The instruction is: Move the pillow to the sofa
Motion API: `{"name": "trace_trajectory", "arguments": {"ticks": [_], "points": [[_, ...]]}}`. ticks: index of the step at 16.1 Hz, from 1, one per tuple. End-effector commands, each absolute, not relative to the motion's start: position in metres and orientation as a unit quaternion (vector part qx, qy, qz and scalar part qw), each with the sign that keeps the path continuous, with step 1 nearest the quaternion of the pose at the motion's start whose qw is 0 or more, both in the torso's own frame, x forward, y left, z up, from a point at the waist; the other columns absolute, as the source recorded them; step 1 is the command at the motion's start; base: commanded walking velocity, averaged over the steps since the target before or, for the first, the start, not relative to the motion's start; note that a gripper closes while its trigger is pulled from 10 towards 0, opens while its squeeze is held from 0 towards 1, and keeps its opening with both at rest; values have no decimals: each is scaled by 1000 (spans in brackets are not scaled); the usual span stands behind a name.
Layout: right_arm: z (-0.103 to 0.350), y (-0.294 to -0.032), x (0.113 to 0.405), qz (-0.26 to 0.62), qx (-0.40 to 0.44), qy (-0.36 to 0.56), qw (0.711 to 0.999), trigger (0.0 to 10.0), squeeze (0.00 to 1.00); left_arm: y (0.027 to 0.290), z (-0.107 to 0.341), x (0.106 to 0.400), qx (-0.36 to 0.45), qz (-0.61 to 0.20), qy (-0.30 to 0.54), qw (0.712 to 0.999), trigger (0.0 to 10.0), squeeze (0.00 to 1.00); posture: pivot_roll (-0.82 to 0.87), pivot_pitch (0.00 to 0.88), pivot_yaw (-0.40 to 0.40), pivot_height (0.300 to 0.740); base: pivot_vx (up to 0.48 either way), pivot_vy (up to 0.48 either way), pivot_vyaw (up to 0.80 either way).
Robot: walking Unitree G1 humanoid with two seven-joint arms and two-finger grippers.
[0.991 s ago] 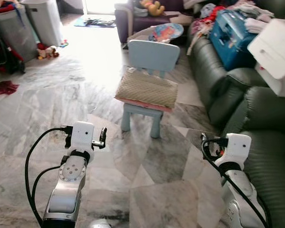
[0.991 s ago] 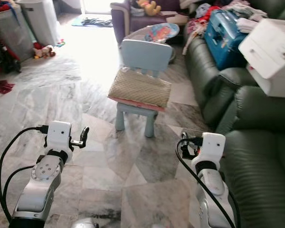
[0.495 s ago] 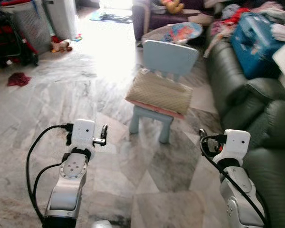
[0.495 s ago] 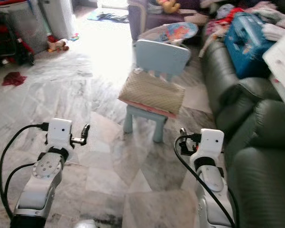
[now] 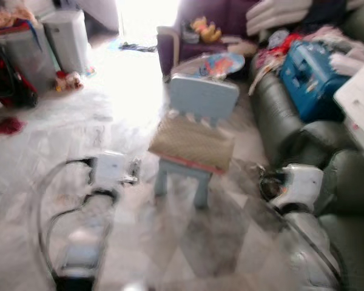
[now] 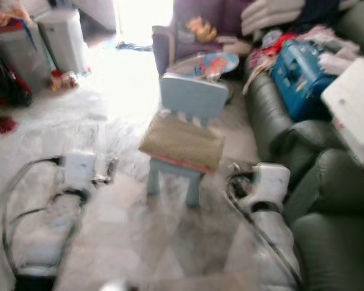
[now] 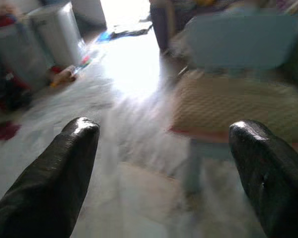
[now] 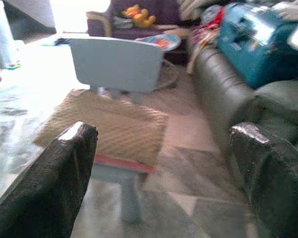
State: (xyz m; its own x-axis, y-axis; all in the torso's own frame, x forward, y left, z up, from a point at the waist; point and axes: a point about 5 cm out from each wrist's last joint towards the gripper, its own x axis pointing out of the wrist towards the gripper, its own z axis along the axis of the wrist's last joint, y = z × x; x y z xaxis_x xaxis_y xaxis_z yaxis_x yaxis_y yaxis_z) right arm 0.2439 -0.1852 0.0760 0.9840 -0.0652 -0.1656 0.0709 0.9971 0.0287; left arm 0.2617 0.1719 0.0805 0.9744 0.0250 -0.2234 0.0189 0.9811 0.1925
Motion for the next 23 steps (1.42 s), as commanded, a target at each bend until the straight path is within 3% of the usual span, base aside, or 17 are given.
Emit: {"name": "trace_trajectory", "arguments": {"ticks": [1, 6, 19, 23], "points": [[80, -197, 242, -49, 5, 78, 996, 10000, 0, 160, 86, 266, 93, -13, 101, 990, 10000, 0, -11, 0, -43, 740, 416, 0, 0], [79, -197, 243, -48, 9, 76, 996, 10000, 0, 163, 85, 267, 102, -4, 102, 990, 10000, 0, -9, 0, -44, 740, 416, 0, 0], [76, -196, 241, -39, 11, 84, 996, 10000, 0, 164, 82, 266, 114, 4, 107, 988, 10000, 0, -10, 0, -46, 740, 369, 302, 0], [77, -197, 240, -35, 10, 84, 996, 10000, 0, 157, 89, 268, 102, 10, 82, 991, 10000, 0, -8, 0, -49, 740, 78, 91, 0]]}}
